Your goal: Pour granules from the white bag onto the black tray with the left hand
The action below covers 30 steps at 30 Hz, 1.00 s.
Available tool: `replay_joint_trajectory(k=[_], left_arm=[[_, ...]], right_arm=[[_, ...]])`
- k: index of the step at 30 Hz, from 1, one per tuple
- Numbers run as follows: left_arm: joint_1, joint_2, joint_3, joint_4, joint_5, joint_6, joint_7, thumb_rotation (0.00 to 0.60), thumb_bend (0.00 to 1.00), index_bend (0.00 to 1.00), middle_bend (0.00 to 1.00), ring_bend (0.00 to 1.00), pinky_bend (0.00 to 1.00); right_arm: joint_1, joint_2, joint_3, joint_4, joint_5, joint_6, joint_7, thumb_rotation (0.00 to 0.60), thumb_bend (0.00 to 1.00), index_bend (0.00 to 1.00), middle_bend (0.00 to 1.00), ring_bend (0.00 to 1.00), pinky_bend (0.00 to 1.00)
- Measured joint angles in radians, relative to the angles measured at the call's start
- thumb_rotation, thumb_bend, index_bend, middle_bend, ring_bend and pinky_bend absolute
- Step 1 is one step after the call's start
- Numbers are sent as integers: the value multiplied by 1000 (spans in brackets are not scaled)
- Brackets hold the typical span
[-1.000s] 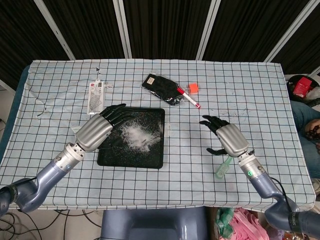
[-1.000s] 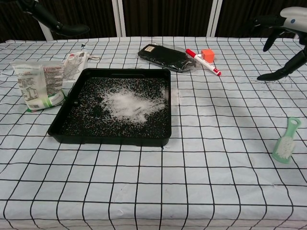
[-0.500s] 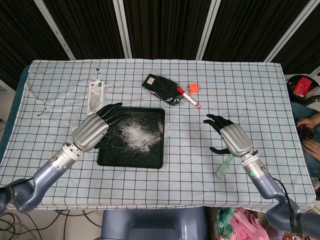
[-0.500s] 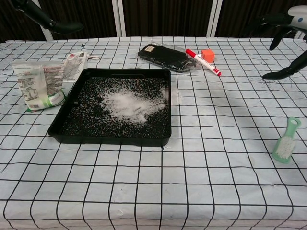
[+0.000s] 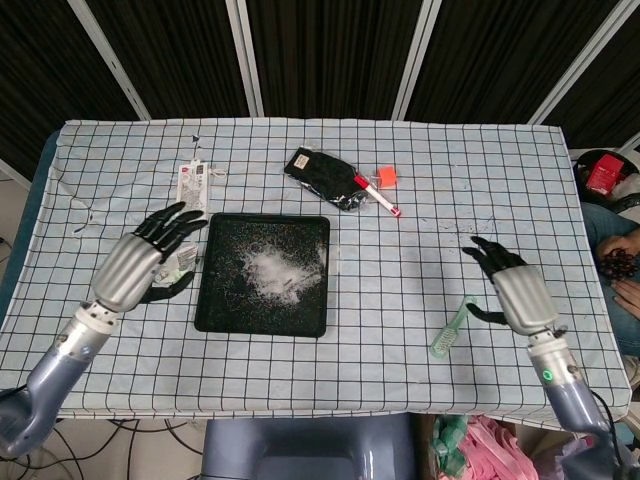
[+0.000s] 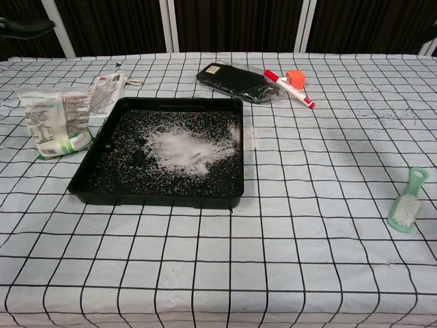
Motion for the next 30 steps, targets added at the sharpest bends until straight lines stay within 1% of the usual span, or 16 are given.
replay_joint_trajectory(k=[4, 7, 10, 12, 14, 17, 22, 28, 30], left_arm=[[119, -9, 32, 64, -33, 107, -32, 600, 334, 124, 113, 29, 162], [187, -22, 54, 118, -63, 139, -98, 600, 332, 124, 113, 29, 159], [222, -40, 74, 186, -77, 152, -191, 600, 320, 125, 111, 27, 149], [239, -52, 86, 230, -84, 150, -259, 600, 308, 125, 109, 23, 140], [257, -71, 99, 294, -92, 142, -339, 600, 296, 123, 108, 21, 135], [273, -102, 112, 393, -102, 117, -413, 600, 294, 123, 108, 21, 132], [288, -181, 106, 538, -131, 75, -515, 600, 289, 120, 106, 21, 127], [280, -269, 100, 701, -160, -41, -530, 600, 289, 120, 106, 21, 122], [269, -298, 98, 736, -161, -72, -546, 600, 289, 120, 107, 21, 122]], right_arm=[[-118, 36, -41, -45, 40, 98, -61, 600, 121, 172, 103, 145, 305], [-186, 38, -68, -52, 48, 172, -88, 600, 122, 171, 103, 144, 305], [-249, 11, -89, -31, 43, 246, -99, 600, 122, 167, 103, 143, 305], [-276, -12, -98, -6, 37, 275, -106, 600, 122, 165, 103, 143, 305], [-287, -22, -101, 14, 30, 283, -119, 600, 122, 164, 103, 143, 306], [-295, -35, -92, 25, 25, 297, -125, 600, 122, 165, 103, 143, 306], [-306, -44, -69, 50, 27, 295, -107, 600, 122, 165, 103, 143, 305], [-319, -37, -50, 54, 25, 301, -74, 600, 122, 164, 103, 143, 306], [-322, -35, -45, 53, 21, 306, -70, 600, 122, 164, 103, 143, 306]])
